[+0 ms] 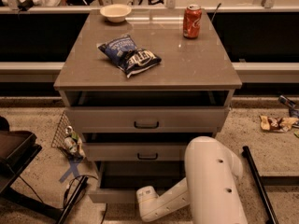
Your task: Open bottom drawer
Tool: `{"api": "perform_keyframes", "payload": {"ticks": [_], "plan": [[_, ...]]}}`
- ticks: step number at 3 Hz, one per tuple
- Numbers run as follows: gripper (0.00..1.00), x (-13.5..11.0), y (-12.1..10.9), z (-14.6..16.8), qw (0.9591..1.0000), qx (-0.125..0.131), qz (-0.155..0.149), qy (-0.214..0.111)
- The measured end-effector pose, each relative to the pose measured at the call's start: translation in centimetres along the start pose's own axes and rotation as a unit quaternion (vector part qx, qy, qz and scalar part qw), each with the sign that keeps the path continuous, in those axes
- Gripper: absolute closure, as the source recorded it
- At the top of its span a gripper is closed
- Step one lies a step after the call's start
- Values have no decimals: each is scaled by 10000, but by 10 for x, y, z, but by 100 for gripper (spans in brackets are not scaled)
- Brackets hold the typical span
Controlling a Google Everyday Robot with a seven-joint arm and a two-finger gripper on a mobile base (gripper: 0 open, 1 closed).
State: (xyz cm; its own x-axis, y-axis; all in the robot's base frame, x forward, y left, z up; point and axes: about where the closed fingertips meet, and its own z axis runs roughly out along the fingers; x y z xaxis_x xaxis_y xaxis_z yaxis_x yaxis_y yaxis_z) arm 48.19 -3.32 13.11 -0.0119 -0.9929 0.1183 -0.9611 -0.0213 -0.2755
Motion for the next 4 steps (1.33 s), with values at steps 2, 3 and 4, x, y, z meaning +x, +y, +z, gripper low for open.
{"api": "perform_keyframes", "payload": {"ticks": [2, 3, 4], "plan": [[100, 2, 2, -2, 10000, 22, 1, -14], [100, 2, 2, -2, 10000, 23, 1, -14], [100, 2, 3, -2, 10000, 23, 1, -14]]}}
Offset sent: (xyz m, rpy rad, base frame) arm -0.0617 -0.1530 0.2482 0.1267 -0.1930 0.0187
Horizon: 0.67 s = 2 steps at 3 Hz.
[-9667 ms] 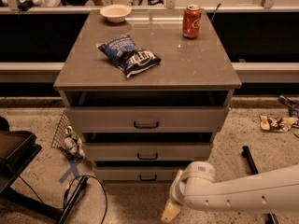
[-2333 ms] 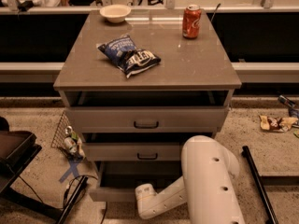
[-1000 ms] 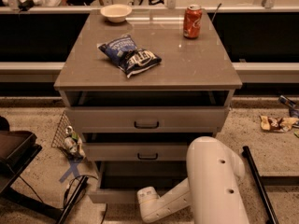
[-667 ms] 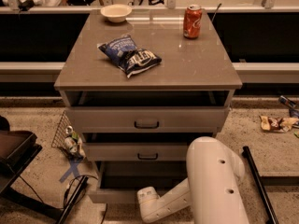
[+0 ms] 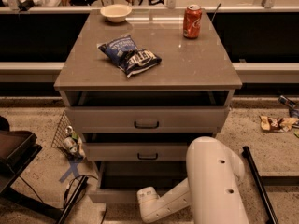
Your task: Open bottom drawer
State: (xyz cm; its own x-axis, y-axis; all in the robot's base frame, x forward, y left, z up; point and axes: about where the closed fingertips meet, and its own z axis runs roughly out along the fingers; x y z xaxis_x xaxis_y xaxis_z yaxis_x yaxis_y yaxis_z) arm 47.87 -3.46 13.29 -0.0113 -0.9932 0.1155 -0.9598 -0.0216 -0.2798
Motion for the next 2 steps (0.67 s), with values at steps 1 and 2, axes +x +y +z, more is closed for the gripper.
{"api": "perform_keyframes", "payload": {"ticks": [1, 2], "plan": [[97, 0, 0, 0, 10000, 0, 0, 0], [74, 0, 0, 0, 10000, 0, 0, 0]]}}
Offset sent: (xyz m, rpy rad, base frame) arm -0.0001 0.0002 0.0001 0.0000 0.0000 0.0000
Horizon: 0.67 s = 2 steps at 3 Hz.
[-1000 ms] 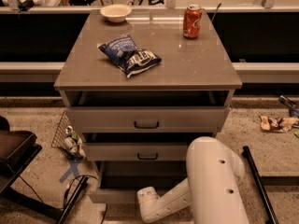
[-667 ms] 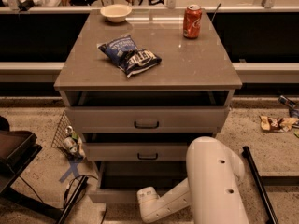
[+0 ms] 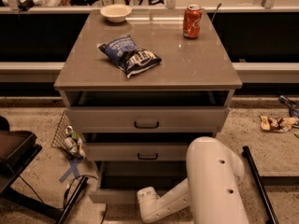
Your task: Open bottom drawer
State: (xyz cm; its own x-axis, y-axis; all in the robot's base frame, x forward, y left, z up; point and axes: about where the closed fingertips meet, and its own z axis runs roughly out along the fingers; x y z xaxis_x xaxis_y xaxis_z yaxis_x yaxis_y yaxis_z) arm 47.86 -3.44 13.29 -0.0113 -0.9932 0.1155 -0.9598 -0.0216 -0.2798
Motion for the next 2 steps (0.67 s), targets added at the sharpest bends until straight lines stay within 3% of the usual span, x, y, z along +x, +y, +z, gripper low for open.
{"api": "perform_keyframes", "payload": {"ticks": [1, 2], "plan": [[52, 0, 0, 0, 10000, 0, 0, 0], [61, 1, 1, -1, 10000, 7, 0, 13]]}}
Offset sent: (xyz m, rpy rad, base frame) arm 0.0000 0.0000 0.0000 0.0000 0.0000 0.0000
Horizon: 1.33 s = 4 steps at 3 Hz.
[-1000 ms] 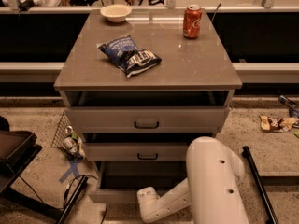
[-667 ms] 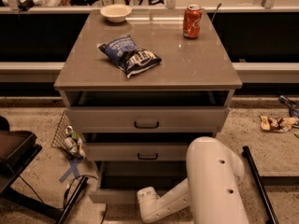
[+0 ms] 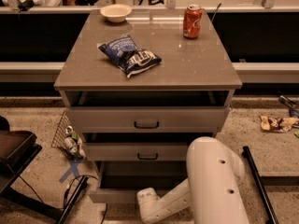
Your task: Open bottom drawer
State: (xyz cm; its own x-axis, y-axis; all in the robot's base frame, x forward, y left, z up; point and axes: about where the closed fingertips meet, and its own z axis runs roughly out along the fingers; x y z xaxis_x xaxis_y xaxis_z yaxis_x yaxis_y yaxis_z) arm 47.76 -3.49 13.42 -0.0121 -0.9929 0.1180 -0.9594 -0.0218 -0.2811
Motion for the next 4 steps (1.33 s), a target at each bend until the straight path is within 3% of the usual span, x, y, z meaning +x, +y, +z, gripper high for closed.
{"api": "perform_keyframes", "payload": {"ticks": [1, 2, 3, 4], "plan": [[84, 3, 2, -6, 10000, 30, -1, 51], [100, 12, 7, -33, 9995, 164, 28, 251], [100, 32, 9, -94, 9966, 475, 212, 643], [100, 66, -4, -139, 9903, 927, 285, 991]]}}
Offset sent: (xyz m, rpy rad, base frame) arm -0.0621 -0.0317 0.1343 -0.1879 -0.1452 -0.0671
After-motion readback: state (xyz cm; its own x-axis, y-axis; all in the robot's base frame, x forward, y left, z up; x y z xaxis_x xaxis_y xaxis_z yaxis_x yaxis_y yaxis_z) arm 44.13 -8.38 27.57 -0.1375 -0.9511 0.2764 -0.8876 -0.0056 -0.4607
